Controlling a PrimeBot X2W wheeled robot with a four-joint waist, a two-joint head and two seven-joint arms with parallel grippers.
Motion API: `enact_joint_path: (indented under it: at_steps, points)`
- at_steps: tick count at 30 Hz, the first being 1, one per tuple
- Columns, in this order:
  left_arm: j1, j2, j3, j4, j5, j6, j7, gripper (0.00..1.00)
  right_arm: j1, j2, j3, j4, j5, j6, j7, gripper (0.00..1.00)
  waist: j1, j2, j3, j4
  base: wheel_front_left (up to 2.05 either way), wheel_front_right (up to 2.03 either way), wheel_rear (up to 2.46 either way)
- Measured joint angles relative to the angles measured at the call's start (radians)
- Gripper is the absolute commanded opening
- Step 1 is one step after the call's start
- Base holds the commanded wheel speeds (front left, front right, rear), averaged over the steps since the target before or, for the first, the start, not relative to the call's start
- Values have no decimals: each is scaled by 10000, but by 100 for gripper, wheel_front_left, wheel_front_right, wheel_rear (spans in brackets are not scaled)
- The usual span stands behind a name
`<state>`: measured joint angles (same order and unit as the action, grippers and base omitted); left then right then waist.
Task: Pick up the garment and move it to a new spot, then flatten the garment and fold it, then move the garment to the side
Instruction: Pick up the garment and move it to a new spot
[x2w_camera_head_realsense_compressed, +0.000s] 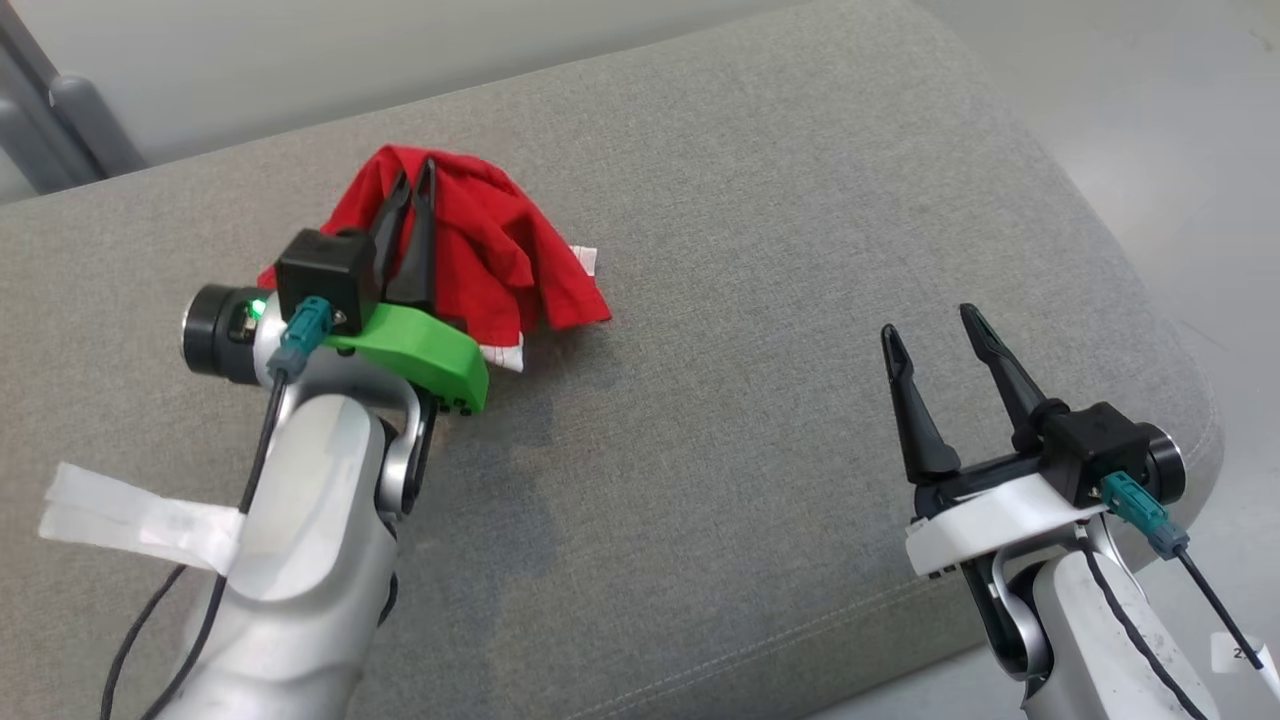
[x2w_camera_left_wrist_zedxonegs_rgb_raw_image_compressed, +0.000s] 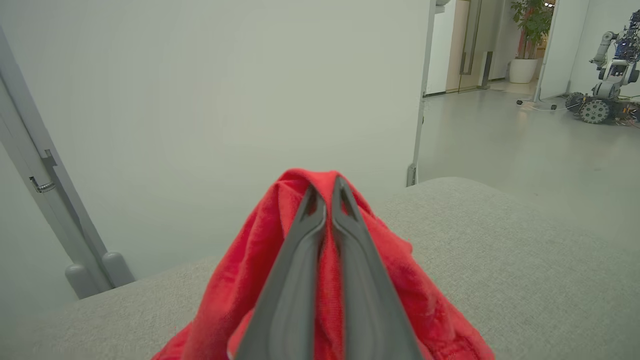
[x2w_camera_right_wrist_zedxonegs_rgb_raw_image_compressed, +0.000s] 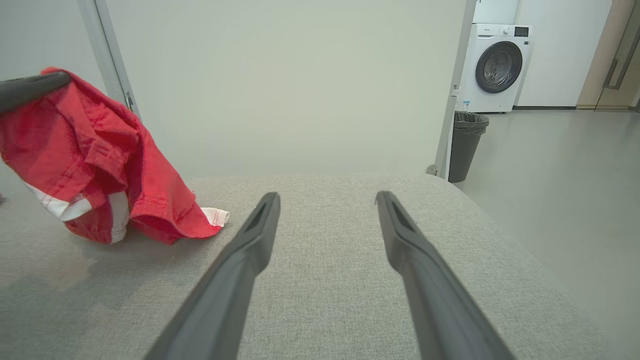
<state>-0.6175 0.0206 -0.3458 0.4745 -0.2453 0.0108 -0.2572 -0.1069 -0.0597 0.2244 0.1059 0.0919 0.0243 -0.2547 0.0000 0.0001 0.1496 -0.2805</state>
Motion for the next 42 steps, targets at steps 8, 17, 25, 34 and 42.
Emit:
enact_joint_path:
  at_steps: [8, 17, 25, 34, 42]
  points:
    - [908, 35, -433, 679, -134, 443, 0, 0, 81, 12, 0, -77, 0, 2, 0, 100, 0, 0, 11, 28, 0, 0, 0]
    - [1261, 54, -897, 1342, -201, 642, 2, 15, 81, 27, 40, -132, 0, 8, 0, 100, 0, 0, 88, 78, 0, 0, 0]
    - [1313, 56, -1103, 1170, -681, 700, 2, 100, 86, 33, -198, -155, 0, -13, 0, 100, 0, 0, 38, 201, 0, 0, 0]
    - [2005, 71, -1126, 441, -686, 704, 2, 100, 231, 19, -357, -182, -2, -86, 0, 100, 0, 0, -221, 510, 0, 0, 0]
    - [2884, 146, -443, -516, -681, 836, 2, 100, 556, -29, -408, -165, -31, -86, 0, 100, 0, 0, -583, 732, 0, 0, 0]
